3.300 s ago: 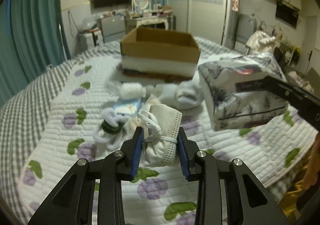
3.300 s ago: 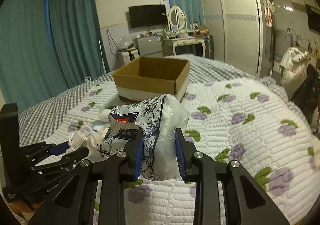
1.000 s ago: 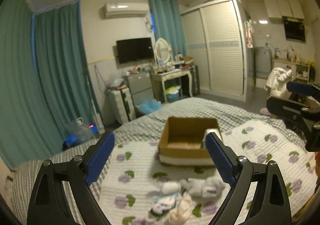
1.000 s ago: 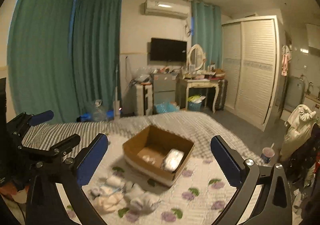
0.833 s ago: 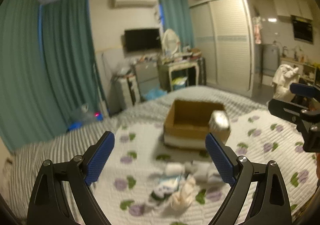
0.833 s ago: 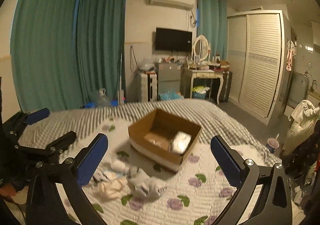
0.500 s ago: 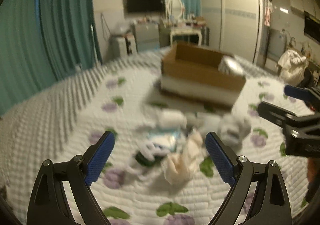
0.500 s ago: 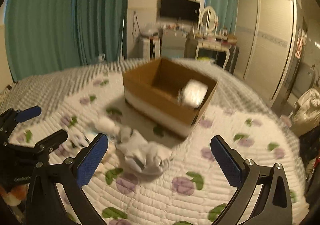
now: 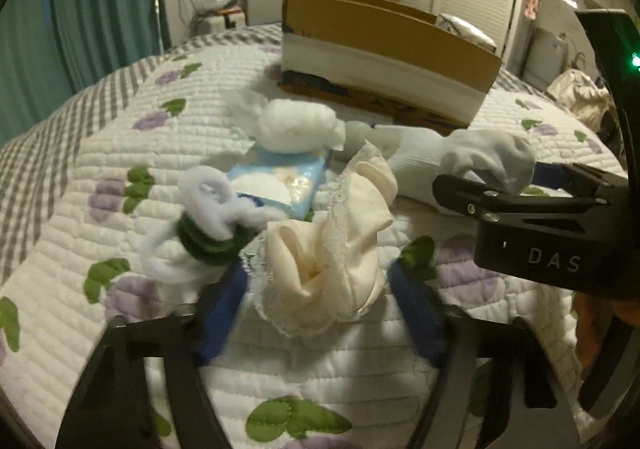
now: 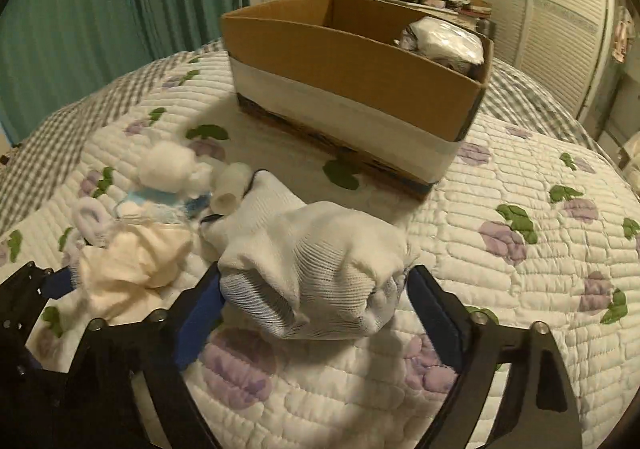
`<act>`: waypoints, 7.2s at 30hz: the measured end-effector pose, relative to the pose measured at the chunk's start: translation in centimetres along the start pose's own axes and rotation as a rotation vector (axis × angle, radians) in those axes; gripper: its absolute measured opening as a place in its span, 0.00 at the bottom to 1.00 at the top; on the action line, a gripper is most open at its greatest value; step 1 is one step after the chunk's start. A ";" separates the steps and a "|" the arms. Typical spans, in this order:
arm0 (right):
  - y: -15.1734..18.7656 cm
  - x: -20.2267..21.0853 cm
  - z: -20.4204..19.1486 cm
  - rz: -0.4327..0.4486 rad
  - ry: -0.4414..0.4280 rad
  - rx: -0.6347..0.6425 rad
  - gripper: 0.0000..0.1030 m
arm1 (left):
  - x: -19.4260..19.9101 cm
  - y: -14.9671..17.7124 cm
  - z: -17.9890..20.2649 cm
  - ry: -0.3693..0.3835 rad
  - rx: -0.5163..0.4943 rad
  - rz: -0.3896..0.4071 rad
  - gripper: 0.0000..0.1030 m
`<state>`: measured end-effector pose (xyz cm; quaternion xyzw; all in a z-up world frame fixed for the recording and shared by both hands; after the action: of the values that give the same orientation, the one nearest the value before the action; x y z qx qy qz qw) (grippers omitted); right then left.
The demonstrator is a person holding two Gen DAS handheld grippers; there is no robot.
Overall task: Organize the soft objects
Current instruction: 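Grasp the cream lace cloth with the left tool while the right grasps the white knit glove, then carry the lace cloth and glove over the box and open both tools, then withdraw both tools from the box, then grasp the fluffy pipe-cleaner ring with the left tool while the right grasps the white cylinder, then carry the ring and cylinder over the box and open both tools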
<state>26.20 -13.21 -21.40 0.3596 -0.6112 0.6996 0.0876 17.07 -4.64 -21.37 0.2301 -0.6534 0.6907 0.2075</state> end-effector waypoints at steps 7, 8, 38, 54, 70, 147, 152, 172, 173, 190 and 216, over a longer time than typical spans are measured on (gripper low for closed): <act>0.0 1.2 -0.5 0.033 0.011 0.015 0.67 | 0.0 0.3 0.1 0.039 0.008 -0.007 0.39; 0.0 1.4 -0.6 0.036 0.013 0.018 0.66 | 0.1 0.3 0.0 0.040 0.008 -0.002 0.37; -8.3 18.0 2.2 0.315 0.044 -0.037 0.60 | 11.5 -12.6 2.8 0.110 -0.050 0.247 0.27; -24.6 6.6 6.8 0.373 0.075 -0.022 0.60 | -3.9 -25.7 3.0 0.101 -0.132 0.256 0.27; -22.0 -6.2 11.1 0.212 0.066 -0.084 0.79 | -13.5 -23.3 4.2 0.074 -0.161 0.118 0.42; -2.8 -3.5 -6.5 0.018 -0.073 0.133 0.25 | -1.4 -2.0 -9.9 -0.036 0.033 -0.044 0.41; -2.8 0.2 -5.0 0.034 -0.033 0.138 0.25 | 0.7 -2.9 -9.4 -0.050 0.011 -0.022 0.41; -14.0 16.8 -0.6 0.267 0.045 0.082 0.25 | 11.8 -17.5 -1.1 0.054 -0.072 0.246 0.41; -14.9 17.0 -0.4 0.278 0.048 0.084 0.25 | 11.8 -18.2 -0.7 0.060 -0.078 0.260 0.41; -25.8 7.5 5.2 0.343 0.083 0.049 0.25 | -2.4 -28.8 3.6 0.116 -0.172 0.306 0.41; -24.2 -3.2 9.3 0.271 0.051 -0.079 0.59 | -10.9 -25.2 3.5 0.027 -0.153 0.180 0.78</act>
<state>45.82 -15.03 -4.17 0.2523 -0.6786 0.6895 0.0219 40.85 -6.46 -7.30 0.1449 -0.7195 0.6575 0.1705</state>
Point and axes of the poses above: each gripper's, at about its wrist camera, not at the fingertips, and x roughly against the way its jaws point, z to its right, y to its underside, the point moved 9 cm from there along -x, roughly the way its jaws point, and after that the axes turned 12 degrees about z, right-handed, at the moved point
